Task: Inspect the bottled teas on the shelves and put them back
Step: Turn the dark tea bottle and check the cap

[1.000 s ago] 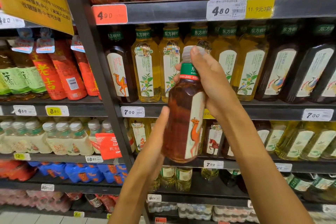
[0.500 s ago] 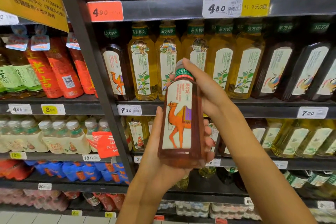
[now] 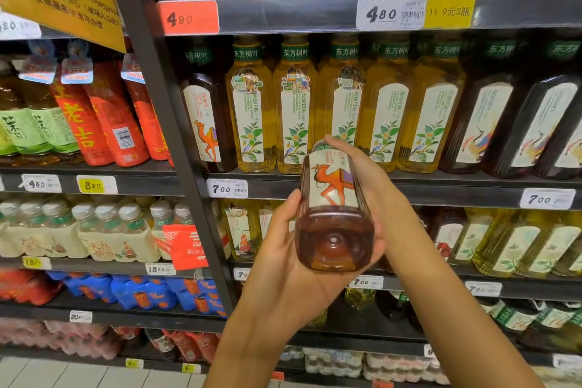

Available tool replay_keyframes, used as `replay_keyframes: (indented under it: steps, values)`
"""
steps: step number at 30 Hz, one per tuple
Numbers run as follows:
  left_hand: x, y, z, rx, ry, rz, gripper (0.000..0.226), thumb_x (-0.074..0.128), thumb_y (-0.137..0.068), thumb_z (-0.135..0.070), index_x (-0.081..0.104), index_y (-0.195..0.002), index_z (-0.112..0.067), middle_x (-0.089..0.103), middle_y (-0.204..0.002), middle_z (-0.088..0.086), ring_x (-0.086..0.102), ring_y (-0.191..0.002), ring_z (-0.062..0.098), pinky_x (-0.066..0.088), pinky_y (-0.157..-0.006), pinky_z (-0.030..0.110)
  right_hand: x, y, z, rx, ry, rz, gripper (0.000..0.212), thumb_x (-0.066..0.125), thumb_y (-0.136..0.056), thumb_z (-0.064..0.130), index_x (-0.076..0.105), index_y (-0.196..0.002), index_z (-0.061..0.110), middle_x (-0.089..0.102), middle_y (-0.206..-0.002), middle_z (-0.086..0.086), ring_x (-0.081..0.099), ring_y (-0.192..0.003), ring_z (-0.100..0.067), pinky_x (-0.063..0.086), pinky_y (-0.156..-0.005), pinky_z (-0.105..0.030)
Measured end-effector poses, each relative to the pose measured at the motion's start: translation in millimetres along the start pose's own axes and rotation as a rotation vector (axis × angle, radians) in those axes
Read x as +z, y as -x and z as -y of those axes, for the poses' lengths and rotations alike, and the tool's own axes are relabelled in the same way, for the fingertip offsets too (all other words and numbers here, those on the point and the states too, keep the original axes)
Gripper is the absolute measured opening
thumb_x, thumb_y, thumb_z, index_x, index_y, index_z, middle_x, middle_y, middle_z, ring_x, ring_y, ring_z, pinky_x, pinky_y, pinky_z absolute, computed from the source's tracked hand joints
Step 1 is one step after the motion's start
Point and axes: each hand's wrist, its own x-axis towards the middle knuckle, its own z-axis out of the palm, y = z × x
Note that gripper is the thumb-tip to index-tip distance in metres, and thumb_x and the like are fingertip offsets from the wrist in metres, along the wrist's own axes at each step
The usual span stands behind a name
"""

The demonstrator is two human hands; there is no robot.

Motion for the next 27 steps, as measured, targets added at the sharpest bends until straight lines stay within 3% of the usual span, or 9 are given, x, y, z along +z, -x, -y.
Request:
replay_keyframes:
  steps: [3,6,9,11,13,16,19,24,27]
  values:
    - [-12.2,-3.8,3.1,-0.017,0.058,0.037,0.078,0.080,-0.072,-0.030,0.048,-0.132,0.007,0.058,-0.116,0.032,0.064,-0.095,0.036,0.054,-0.085,0.042,3.3,-2.4,11.1,-0.090,0.008,-0.004,0.024,0.054,-0.096,0.031,0.055,-0.080,0.013,0.065,-0.070,-0.009,0.064,-0.057,-0.018,0.053,-0.055,-0.028]
    - [-19.2,-5.7,-0.1,0.052,-0.077,0.037,0.075,0.082,-0.069,-0.034,0.056,-0.127,0.005,0.059,-0.121,0.030,0.065,-0.098,0.034,0.055,-0.087,0.041,10.3,0.8,25.2,-0.301,0.065,0.020,0.016,0.057,-0.095,0.029,0.056,-0.087,0.015,0.062,-0.079,-0.009,0.062,-0.063,-0.017,0.056,-0.064,-0.028]
    - [-28.5,-3.1,-4.3,0.172,-0.548,-0.165,0.085,0.082,-0.058,-0.056,0.058,-0.129,-0.016,0.066,-0.120,0.015,0.066,-0.106,0.027,0.054,-0.089,0.043,11.5,9.1,32.6,-0.475,0.109,0.151,0.017,0.054,-0.096,0.029,0.053,-0.103,0.013,0.062,-0.086,-0.009,0.065,-0.065,-0.017,0.057,-0.065,-0.030]
    - [-23.7,0.7,-6.4,0.208,-0.892,-0.255,0.078,0.079,-0.044,-0.070,0.063,-0.113,-0.038,0.073,-0.106,-0.003,0.070,-0.096,0.015,0.057,-0.076,0.032,12.9,15.9,34.0,-0.562,0.146,0.238,0.021,0.052,-0.096,0.029,0.051,-0.110,0.013,0.063,-0.089,-0.009,0.065,-0.068,-0.019,0.057,-0.064,-0.030]
    - [-21.8,-0.5,-7.6,0.250,-1.024,-0.252,0.061,0.077,-0.045,-0.064,0.063,-0.101,-0.046,0.073,-0.098,-0.014,0.070,-0.092,0.007,0.057,-0.070,0.023,16.2,22.4,33.8,-0.634,0.204,0.285,0.027,0.051,-0.095,0.031,0.050,-0.115,0.013,0.067,-0.090,-0.008,0.067,-0.074,-0.020,0.057,-0.065,-0.030]
    - [-21.8,-5.2,-7.7,0.366,-1.072,-0.243,0.060,0.074,-0.050,-0.053,0.058,-0.106,-0.039,0.072,-0.096,-0.018,0.069,-0.092,0.002,0.055,-0.068,0.016,20.5,31.5,36.6,-0.677,0.346,0.279,0.034,0.048,-0.092,0.036,0.047,-0.119,0.015,0.071,-0.093,-0.004,0.069,-0.081,-0.020,0.057,-0.069,-0.029]
    - [-21.3,-9.3,-11.8,0.498,-1.131,-0.239,0.060,0.076,-0.052,-0.049,0.054,-0.108,-0.043,0.070,-0.098,-0.022,0.067,-0.093,-0.002,0.052,-0.066,0.009,20.2,38.2,34.9,-0.710,0.503,0.237,0.027,0.054,-0.088,0.036,0.050,-0.112,0.025,0.072,-0.098,-0.002,0.071,-0.090,-0.019,0.057,-0.075,-0.032]
    - [-24.3,-24.5,-24.4,0.630,-1.302,-0.239,0.074,0.084,-0.064,-0.028,0.047,-0.127,-0.035,0.065,-0.114,-0.015,0.063,-0.107,0.003,0.052,-0.082,0.015,25.3,50.1,29.2,-0.891,0.553,0.339,0.032,0.063,-0.086,0.025,0.051,-0.115,0.021,0.070,-0.093,0.005,0.069,-0.094,-0.018,0.053,-0.081,-0.028]
    - [-23.9,-36.0,-32.6,0.688,-1.335,-0.237,0.078,0.085,-0.064,-0.006,0.046,-0.128,-0.028,0.064,-0.113,-0.013,0.062,-0.107,0.003,0.052,-0.082,0.015,25.5,55.5,28.2,-0.952,0.636,0.446,0.037,0.066,-0.084,0.007,0.050,-0.116,0.014,0.067,-0.093,-0.001,0.065,-0.094,-0.021,0.051,-0.086,-0.032]
